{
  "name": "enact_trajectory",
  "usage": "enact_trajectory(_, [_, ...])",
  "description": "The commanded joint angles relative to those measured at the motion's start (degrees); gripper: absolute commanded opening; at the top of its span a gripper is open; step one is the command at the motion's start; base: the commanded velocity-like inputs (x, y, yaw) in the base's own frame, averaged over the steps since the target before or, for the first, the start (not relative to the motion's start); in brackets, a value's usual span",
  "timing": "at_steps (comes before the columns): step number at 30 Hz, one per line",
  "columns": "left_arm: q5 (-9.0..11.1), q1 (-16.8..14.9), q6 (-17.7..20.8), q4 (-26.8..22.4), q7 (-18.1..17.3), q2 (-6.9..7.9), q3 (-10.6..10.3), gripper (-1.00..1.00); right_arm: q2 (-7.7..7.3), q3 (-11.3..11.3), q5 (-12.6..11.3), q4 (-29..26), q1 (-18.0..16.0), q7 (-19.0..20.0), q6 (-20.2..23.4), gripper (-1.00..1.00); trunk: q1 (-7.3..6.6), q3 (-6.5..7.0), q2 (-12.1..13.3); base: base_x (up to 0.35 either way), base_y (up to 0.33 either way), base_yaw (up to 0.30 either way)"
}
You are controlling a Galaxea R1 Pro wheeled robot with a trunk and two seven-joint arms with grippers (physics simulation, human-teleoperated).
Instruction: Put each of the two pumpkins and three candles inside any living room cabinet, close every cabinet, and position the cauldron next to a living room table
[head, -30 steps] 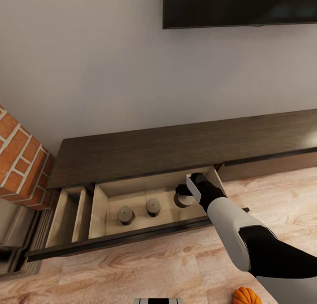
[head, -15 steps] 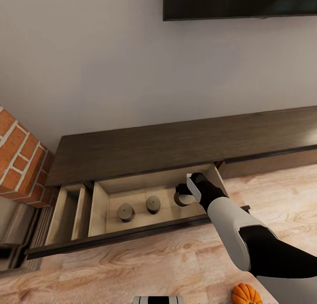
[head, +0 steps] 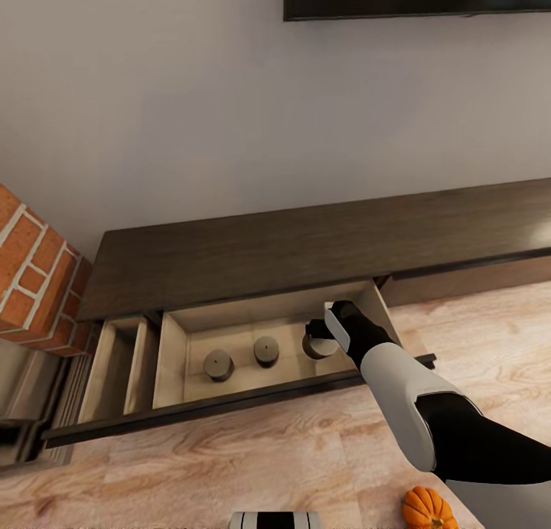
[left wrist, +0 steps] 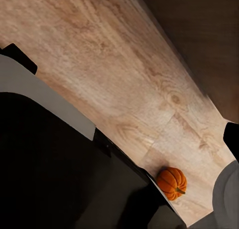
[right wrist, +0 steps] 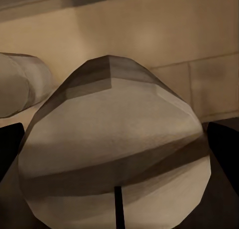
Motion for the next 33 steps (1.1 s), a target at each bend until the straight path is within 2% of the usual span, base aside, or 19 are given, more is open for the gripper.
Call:
enact_trajectory(1, [0.6, 0.0, -0.3, 0.0, -0.3, 0.09, -0.2, 1.0, -0.01, 0.2, -0.6, -0.1, 0.0, -0.5, 0.2, -1.0, 0.0, -0.12, 0.0, 0.0, 0.0, 0.0])
enact_trajectory(7, [0.6, 0.0, -0.3, 0.0, -0.5, 0.1, -0.2, 1.0, 0.0, 0.2, -0.5, -0.1, 0.0, -0.5, 0.1, -1.0, 0.0, -0.68, 0.0, 0.0, 0.0, 0.0])
enact_trajectory(11, [0.6, 0.0, -0.3, 0.0, -0.5, 0.03, -0.2, 1.0, -0.04, 0.2, -0.5, -0.2, 0.0, -1.9, 0.1, -1.0, 0.0, -0.99, 0.0, 0.0, 0.0, 0.0])
enact_trajectory(21, [0.6, 0.0, -0.4, 0.0, -0.5, 0.0, -0.2, 1.0, -0.17, 0.2, -0.7, -0.4, 0.1, -3.9, 0.1, -1.0, 0.0, -1.15, 0.0, 0.0, 0.0, 0.0])
enact_trajectory(22, [0.6, 0.0, -0.4, 0.0, -0.5, 0.0, -0.2, 1.0, -0.18, 0.2, -0.7, -0.4, 0.1, -3.9, 0.1, 1.0, 0.0, -1.15, 0.0, 0.0, 0.0, 0.0])
enact_trajectory(33, [0.6, 0.0, -0.4, 0.0, -0.5, -0.04, -0.2, 1.0, -0.26, 0.2, -0.7, -0.6, 0.1, -4.0, 0.1, 1.0, 0.0, -1.15, 0.0, 0.0, 0.0, 0.0])
